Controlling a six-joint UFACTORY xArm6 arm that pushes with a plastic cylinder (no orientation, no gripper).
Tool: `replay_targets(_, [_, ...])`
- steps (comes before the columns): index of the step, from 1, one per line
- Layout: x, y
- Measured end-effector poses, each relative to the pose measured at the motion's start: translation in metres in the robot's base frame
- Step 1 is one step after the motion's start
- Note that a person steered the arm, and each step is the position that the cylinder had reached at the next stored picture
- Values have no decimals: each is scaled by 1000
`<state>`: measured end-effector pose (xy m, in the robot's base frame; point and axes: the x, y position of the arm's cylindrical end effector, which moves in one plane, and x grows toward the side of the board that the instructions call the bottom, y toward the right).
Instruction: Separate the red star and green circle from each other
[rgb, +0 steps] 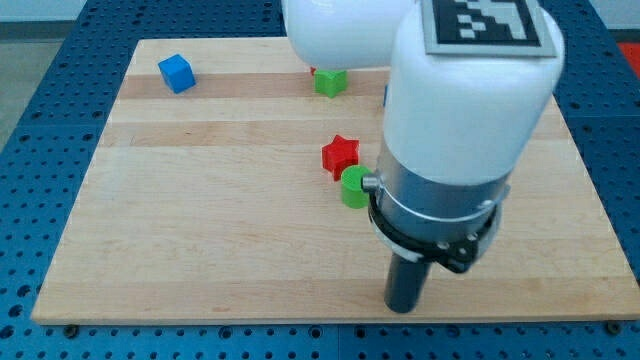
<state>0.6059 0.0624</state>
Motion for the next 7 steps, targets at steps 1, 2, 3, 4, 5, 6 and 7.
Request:
replay_targets(1, [-79,-4])
replay_targets(2, [-139,-11])
replay_targets(3, [-190,-21])
replay_targets(4, [-210,-31])
replay_targets(5, [-192,-3])
replay_targets(6, [-155,38])
replay_targets(7, [-114,32])
